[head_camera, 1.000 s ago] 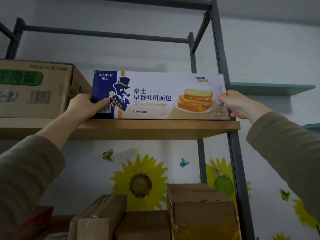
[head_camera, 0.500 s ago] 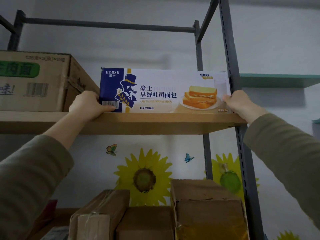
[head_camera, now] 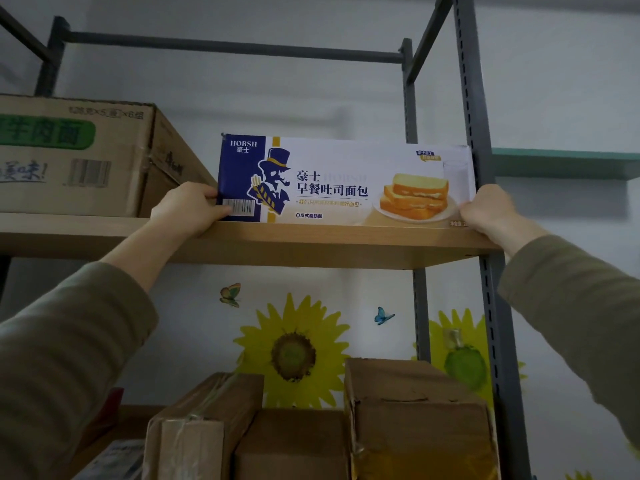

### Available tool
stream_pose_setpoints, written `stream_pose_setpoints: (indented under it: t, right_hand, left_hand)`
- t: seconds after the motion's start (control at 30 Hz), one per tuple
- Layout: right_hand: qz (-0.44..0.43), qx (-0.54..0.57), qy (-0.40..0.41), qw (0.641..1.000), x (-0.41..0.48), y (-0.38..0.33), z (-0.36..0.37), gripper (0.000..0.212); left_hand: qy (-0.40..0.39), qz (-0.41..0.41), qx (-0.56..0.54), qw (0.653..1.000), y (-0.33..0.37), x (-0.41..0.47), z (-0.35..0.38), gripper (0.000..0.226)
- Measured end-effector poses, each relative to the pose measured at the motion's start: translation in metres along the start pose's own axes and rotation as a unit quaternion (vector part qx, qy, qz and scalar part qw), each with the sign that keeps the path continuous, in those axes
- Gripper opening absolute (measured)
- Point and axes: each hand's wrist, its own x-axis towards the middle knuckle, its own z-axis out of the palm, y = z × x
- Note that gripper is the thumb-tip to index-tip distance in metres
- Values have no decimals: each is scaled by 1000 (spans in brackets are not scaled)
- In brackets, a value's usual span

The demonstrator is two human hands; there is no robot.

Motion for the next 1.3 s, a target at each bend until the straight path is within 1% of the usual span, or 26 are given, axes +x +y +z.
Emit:
stream_pose_setpoints:
  t: [0.03, 0.1, 0.2, 0.3, 0.37, 0.43, 0.53, 0.63, 0.73, 0.83, 0.97, 1.1, 1.2, 1.23, 1.3]
  right_hand:
    - [-2, 5, 0, 1000, -1, 0, 0, 13]
    - [-5, 33, 3, 999, -4, -2, -2, 20]
    - [-21, 77, 37, 996, -16, -6, -1, 27]
    - [-75, 79, 94, 990, -37, -16, 11, 31]
    - [-123, 80, 115, 983, -56, -31, 24, 31]
    - [-174, 94, 105, 975, -76, -54, 40, 29]
    - [-229, 126, 67, 963, -113, -104, 63, 27]
    - [-268, 158, 41, 949, -153, -162, 86, 26]
    - [-294, 180, 31, 938, -193, -218, 110, 26]
    - [-280, 186, 32, 941, -224, -267, 135, 27]
    - [-222, 183, 38, 957, -244, -316, 159, 32]
    - [-164, 166, 50, 971, -248, -344, 171, 41]
    - [-131, 159, 53, 977, -246, -358, 177, 49]
    - [-120, 157, 52, 979, -244, -362, 179, 51]
    - [-107, 160, 48, 980, -239, -368, 182, 52]
  left_hand:
    - [7, 1, 5, 1000, 0, -1, 1, 38]
    - [21, 3, 6, 1000, 0, -3, 3, 33]
    - [54, 23, -28, 998, -3, -14, 7, 32]
    - [93, 54, -72, 992, -6, -30, 3, 31]
    - [105, 56, -103, 988, -8, -42, -3, 34]
    - [110, 62, -119, 985, -14, -52, -10, 37]
    - [100, 60, -125, 985, -37, -62, -24, 39]
    - [93, 56, -126, 986, -74, -66, -47, 39]
    - [84, 51, -127, 987, -124, -65, -75, 42]
    - [76, 49, -108, 990, -176, -60, -107, 45]
    - [72, 31, -75, 994, -237, -51, -144, 49]
    - [79, 9, -41, 996, -280, -38, -169, 46]
    - [99, -16, -7, 995, -310, -22, -180, 54]
    - [107, -25, -1, 994, -321, -16, -182, 55]
    - [132, -52, -12, 990, -338, -3, -188, 51]
